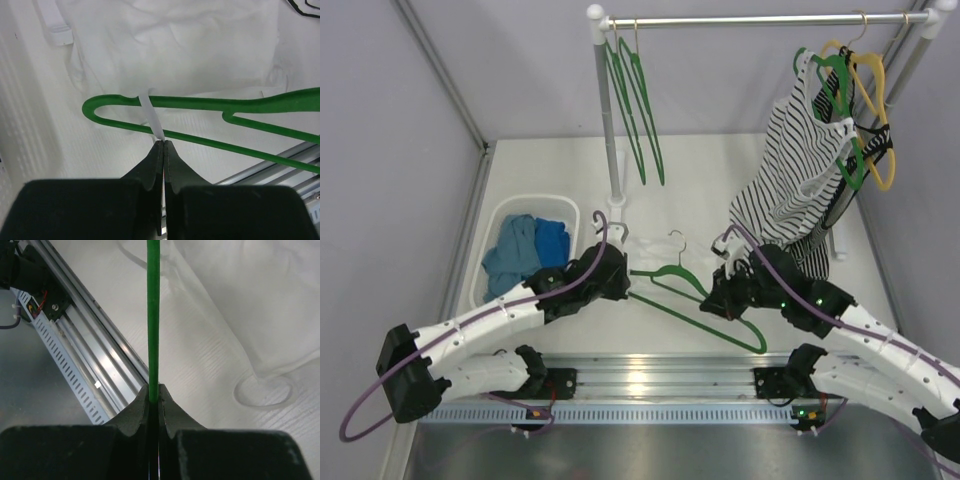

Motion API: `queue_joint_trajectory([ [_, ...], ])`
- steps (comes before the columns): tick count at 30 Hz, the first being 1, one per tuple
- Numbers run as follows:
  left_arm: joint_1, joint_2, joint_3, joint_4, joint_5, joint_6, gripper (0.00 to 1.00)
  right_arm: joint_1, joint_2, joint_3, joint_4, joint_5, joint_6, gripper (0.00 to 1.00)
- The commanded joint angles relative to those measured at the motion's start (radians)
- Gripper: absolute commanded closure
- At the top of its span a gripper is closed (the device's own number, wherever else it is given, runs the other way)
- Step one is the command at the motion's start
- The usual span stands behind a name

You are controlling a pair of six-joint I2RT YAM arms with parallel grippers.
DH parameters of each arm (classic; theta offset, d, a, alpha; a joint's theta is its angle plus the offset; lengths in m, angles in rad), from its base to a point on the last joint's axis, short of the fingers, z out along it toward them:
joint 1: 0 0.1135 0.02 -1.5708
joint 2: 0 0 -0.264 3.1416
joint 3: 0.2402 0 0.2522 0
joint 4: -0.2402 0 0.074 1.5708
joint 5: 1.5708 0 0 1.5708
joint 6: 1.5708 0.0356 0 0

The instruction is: Place the tank top on the hanger

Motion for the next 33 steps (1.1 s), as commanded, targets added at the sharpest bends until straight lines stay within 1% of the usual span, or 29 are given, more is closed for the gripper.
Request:
queue_joint_trajectory([
  [1, 0.003, -0.018, 0.049, -0.011, 0.044, 0.043, 1.00, 0.026, -0.042, -0.037, 0.166, 0.010, 0.021, 1.00],
  [4, 0.004, -0.012, 0.062, -0.017, 0.032, 0.049, 1.00, 0.044, -0.060, -0.089, 0.215, 0.028, 0.026, 1.00],
  [8, 0.004, -0.004, 0.078, -0.042, -0.047, 0.031, 1.00, 0.081, -0.073, -0.121, 0.256, 0.073, 0.036, 1.00],
  [17, 0.003, 0.034, 0.100, -0.056, -0.071, 0.028, 0.99, 0.207, -0.145, -0.266, 0.417, 0.218, 0.041, 1.00],
  [22, 0.003, 0.043, 0.088, -0.030, -0.052, 0.044, 0.88, 0.245, -0.122, -0.276, 0.439, 0.281, 0.032, 1.00],
  [23, 0.003, 0.045, 0.083, -0.020, -0.047, 0.048, 0.87, 0.251, -0.113, -0.275, 0.444, 0.283, 0.032, 1.00],
  [25, 0.003, 0.051, 0.077, -0.002, -0.036, 0.054, 0.86, 0.264, -0.103, -0.272, 0.451, 0.333, 0.029, 1.00],
  [31, 0.004, 0.057, 0.072, 0.009, -0.028, 0.071, 0.73, 0.281, -0.076, -0.279, 0.482, 0.346, 0.030, 1.00],
  [33, 0.003, 0.044, 0.069, 0.013, -0.028, 0.071, 0.67, 0.285, -0.065, -0.281, 0.485, 0.347, 0.030, 1.00],
])
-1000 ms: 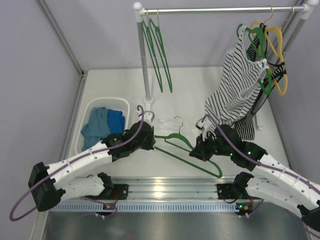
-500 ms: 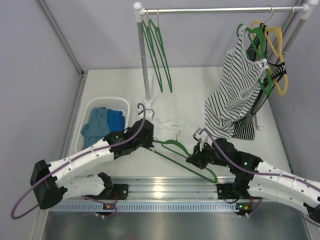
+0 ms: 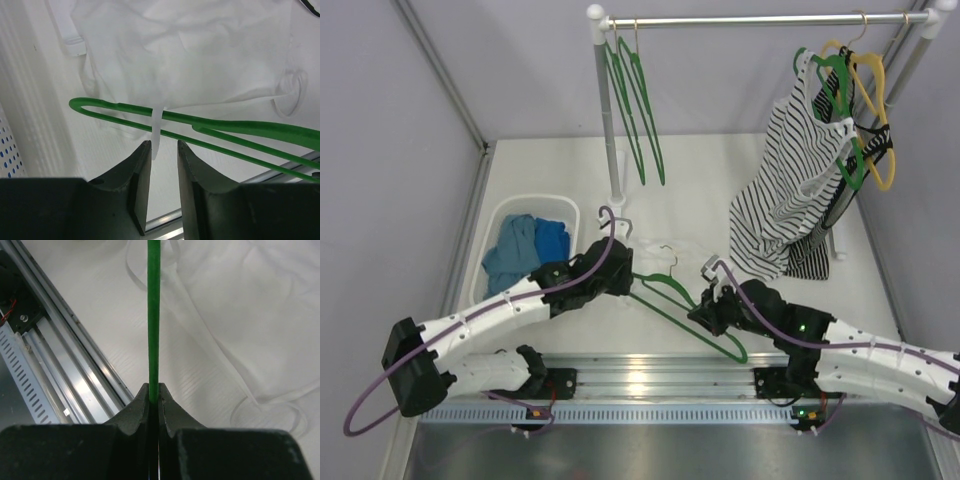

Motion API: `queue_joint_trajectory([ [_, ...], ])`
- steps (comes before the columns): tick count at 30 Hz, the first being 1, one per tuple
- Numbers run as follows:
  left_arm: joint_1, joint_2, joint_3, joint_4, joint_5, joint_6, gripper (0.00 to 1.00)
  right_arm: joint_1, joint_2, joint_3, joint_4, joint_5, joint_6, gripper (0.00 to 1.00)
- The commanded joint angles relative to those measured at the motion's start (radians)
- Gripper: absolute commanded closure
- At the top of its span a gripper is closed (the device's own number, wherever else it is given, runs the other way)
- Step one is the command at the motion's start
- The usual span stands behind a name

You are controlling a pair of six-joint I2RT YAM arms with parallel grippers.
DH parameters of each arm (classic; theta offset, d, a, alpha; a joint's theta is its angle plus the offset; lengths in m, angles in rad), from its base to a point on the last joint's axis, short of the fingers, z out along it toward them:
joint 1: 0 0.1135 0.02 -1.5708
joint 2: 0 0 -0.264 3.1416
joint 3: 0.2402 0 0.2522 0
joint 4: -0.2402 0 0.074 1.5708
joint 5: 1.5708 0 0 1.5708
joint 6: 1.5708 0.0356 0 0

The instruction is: Place the tank top on the hanger

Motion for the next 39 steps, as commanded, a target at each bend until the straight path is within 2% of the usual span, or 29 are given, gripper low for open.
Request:
queue_joint_trajectory([
  [1, 0.002, -0.016, 0.006, 0.059, 0.021, 0.022, 0.65, 0.023, 0.006, 0.008, 0.097, 0.027, -0.010, 1.00],
  [6, 0.004, -0.106, -0.052, 0.174, 0.088, 0.054, 0.53, 0.026, 0.014, 0.009, 0.092, 0.027, -0.008, 1.00],
  [16, 0.002, -0.148, -0.119, 0.473, 0.286, 0.114, 0.43, 0.029, 0.043, 0.012, 0.094, 0.024, -0.007, 1.00],
  [24, 0.002, -0.061, -0.116, 0.608, 0.343, 0.130, 0.43, 0.032, 0.054, 0.017, 0.097, 0.030, -0.005, 1.00],
  [39, -0.001, 0.024, -0.162, 0.686, 0.345, 0.116, 0.45, 0.035, 0.089, 0.034, 0.106, 0.033, -0.010, 1.00],
])
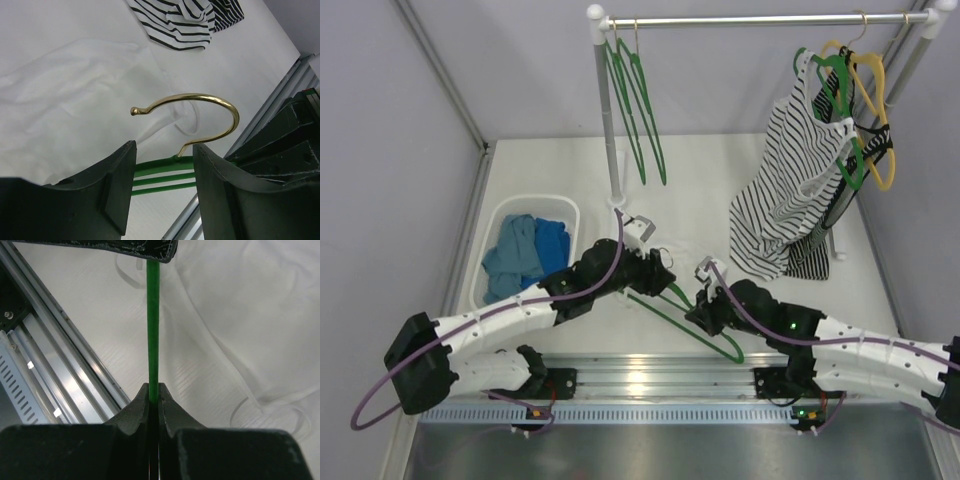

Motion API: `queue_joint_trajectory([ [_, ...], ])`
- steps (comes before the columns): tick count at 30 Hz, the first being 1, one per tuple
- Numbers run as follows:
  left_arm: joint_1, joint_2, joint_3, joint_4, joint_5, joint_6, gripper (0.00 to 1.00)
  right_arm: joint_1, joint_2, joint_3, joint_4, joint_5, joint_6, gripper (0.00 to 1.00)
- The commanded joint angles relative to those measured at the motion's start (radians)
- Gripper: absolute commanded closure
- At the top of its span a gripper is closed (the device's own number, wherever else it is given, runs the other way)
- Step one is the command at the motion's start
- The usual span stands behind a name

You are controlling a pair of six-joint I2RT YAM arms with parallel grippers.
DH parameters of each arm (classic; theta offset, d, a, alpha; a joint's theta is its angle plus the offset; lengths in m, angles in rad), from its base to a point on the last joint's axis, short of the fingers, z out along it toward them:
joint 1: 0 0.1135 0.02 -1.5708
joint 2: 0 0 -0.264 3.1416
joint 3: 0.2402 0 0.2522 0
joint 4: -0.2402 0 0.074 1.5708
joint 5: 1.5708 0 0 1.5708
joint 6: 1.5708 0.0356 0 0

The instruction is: Place the tank top on the hanger

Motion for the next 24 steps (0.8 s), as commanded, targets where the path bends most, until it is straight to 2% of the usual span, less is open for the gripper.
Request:
queue_joint_trajectory([
  [1, -0.002, 0.010, -0.010, 0.102, 0.002, 0.007, 0.46, 0.024, 0.015, 0.037, 0.072, 0.010, -0.010, 1.00],
  [7, -0.007, 0.023, -0.022, 0.105, -0.015, 0.010, 0.51, 0.027, 0.029, 0.037, 0.086, 0.013, -0.009, 1.00],
  [9, -0.009, 0.023, -0.025, 0.104, -0.020, 0.011, 0.60, 0.029, 0.031, 0.036, 0.086, 0.016, -0.007, 1.00],
  [11, -0.010, 0.021, -0.026, 0.101, -0.024, 0.014, 0.78, 0.029, 0.031, 0.036, 0.082, 0.022, -0.004, 1.00],
  [14, -0.015, 0.017, -0.026, 0.087, -0.034, 0.020, 0.97, 0.030, 0.032, 0.043, 0.057, 0.045, 0.002, 1.00],
  [15, -0.018, 0.014, -0.022, 0.085, -0.035, 0.020, 1.00, 0.029, 0.031, 0.045, 0.040, 0.054, 0.005, 0.95],
  [17, -0.019, 0.007, -0.020, 0.070, -0.035, 0.027, 1.00, 0.030, 0.029, 0.053, 0.020, 0.077, 0.014, 0.91],
  [24, -0.044, 0.009, 0.018, -0.002, -0.110, 0.053, 1.00, 0.032, 0.009, 0.112, -0.116, 0.201, 0.075, 0.60],
])
